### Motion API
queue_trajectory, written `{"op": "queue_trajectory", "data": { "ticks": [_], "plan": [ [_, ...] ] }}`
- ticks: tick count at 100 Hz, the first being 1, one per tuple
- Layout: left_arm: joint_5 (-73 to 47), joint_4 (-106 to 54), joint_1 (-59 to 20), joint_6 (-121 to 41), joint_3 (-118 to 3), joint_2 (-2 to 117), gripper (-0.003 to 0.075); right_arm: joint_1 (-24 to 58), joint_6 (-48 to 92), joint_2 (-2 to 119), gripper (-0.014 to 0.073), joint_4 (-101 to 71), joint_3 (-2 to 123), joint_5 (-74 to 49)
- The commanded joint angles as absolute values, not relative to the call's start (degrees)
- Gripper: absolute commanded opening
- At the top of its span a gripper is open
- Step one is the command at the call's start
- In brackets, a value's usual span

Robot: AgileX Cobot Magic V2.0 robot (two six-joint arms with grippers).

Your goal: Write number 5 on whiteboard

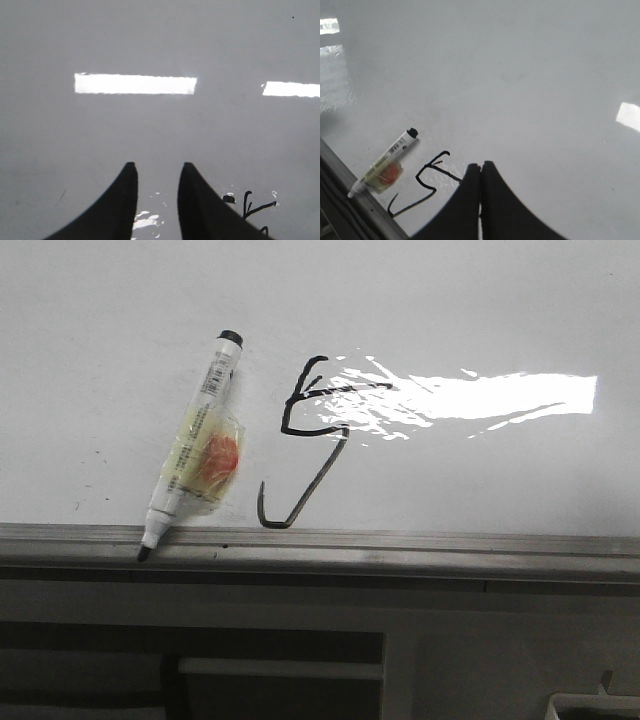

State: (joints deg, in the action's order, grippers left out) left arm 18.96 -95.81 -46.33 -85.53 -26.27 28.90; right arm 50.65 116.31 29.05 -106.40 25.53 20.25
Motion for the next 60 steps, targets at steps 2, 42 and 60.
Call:
{"op": "queue_trajectory", "data": {
  "ticks": [2,42,60],
  "plan": [
    [18.9,-94.6,-46.2,-86.2,-23.7,23.8,0.0006,50.4,116.6,24.2,-0.0064,-105.1,23.8,19.4],
    [18.6,-95.3,-46.2,-86.2,-16.4,16.4,-0.0020,50.4,116.6,18.9,-0.0064,-105.1,21.7,20.4],
    [18.6,-95.3,-46.2,-86.2,-16.2,16.4,-0.0020,50.4,116.6,18.9,-0.0064,-105.1,21.7,20.4]
  ]
}}
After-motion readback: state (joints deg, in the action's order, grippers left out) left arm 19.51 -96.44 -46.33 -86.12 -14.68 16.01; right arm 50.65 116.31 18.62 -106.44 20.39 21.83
